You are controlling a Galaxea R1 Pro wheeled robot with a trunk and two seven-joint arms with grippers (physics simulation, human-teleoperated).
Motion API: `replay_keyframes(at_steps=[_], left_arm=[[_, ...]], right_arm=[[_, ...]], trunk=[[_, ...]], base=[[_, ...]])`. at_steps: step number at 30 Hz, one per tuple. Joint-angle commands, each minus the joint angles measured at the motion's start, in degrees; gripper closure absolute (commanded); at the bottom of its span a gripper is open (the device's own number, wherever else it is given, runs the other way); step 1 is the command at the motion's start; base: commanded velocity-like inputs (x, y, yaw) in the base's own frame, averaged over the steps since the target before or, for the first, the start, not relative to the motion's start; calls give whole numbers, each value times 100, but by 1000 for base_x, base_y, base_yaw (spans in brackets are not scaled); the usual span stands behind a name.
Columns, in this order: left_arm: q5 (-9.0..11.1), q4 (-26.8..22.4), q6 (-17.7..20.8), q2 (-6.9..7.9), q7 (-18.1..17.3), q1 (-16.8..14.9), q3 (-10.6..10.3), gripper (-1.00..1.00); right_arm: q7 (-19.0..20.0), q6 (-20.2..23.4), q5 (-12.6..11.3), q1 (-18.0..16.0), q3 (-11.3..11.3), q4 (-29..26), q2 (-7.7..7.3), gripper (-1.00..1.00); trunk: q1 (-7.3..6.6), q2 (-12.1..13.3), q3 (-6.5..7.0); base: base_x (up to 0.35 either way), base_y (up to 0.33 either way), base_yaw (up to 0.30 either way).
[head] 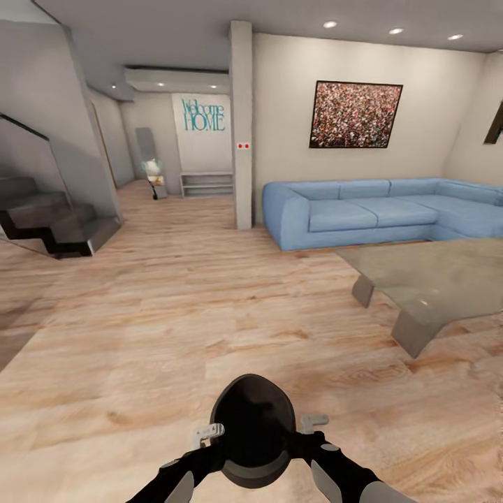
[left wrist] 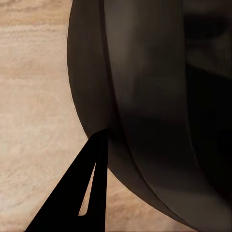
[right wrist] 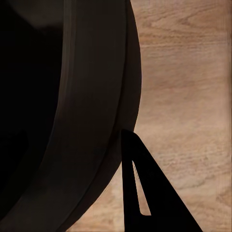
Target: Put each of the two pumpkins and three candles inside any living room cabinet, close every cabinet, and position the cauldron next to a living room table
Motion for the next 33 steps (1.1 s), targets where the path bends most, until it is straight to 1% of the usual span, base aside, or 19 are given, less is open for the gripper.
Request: replay_keyframes(at_steps=[1,33], left_arm=[[38,-1,16,28,54,2,-41,100],[38,-1,16,36,54,4,-34,100]], right_arm=[[8,-38,-47,-10,55,-77,-3,100],[8,-41,-46,-10,55,-77,-3,100]], trunk=[[2,-3,-5],[2,-3,-5]], base=[[286,201,-280],[288,197,-280]])
